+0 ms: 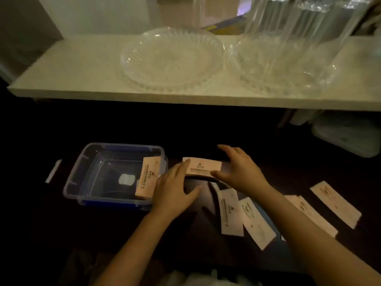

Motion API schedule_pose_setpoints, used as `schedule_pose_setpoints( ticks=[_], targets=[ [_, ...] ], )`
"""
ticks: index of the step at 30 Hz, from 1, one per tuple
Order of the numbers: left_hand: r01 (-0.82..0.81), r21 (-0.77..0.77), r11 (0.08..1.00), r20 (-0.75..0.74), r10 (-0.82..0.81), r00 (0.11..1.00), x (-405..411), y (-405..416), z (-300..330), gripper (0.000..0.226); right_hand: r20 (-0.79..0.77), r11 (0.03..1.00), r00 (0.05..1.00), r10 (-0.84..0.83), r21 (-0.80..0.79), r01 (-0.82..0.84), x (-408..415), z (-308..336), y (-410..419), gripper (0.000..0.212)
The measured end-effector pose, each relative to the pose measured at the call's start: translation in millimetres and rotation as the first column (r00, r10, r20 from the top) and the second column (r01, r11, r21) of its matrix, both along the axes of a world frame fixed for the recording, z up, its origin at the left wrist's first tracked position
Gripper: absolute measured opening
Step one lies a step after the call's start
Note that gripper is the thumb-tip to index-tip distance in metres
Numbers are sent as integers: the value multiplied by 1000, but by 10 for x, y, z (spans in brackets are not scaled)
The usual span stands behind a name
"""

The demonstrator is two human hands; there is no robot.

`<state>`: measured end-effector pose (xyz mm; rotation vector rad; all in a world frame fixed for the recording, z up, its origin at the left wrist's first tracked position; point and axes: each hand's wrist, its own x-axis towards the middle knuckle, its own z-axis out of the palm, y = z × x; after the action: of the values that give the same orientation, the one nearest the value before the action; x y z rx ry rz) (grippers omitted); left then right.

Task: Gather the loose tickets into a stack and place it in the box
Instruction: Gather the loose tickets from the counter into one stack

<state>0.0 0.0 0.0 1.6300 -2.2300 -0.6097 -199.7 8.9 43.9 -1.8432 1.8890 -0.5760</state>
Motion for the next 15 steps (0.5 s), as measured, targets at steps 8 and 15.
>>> schedule_pose_setpoints(
  ticks=[8, 15],
  targets=[
    [171, 29, 985, 219, -173, 960, -87, 399, -732, 75, 183, 906, 896, -405, 216, 365, -77, -574, 842, 71],
    [203, 39, 978, 381, -202, 902, -168, 514, -910, 77, 264, 724, 678, -686, 335, 603, 26, -848, 1233, 62]
  ],
)
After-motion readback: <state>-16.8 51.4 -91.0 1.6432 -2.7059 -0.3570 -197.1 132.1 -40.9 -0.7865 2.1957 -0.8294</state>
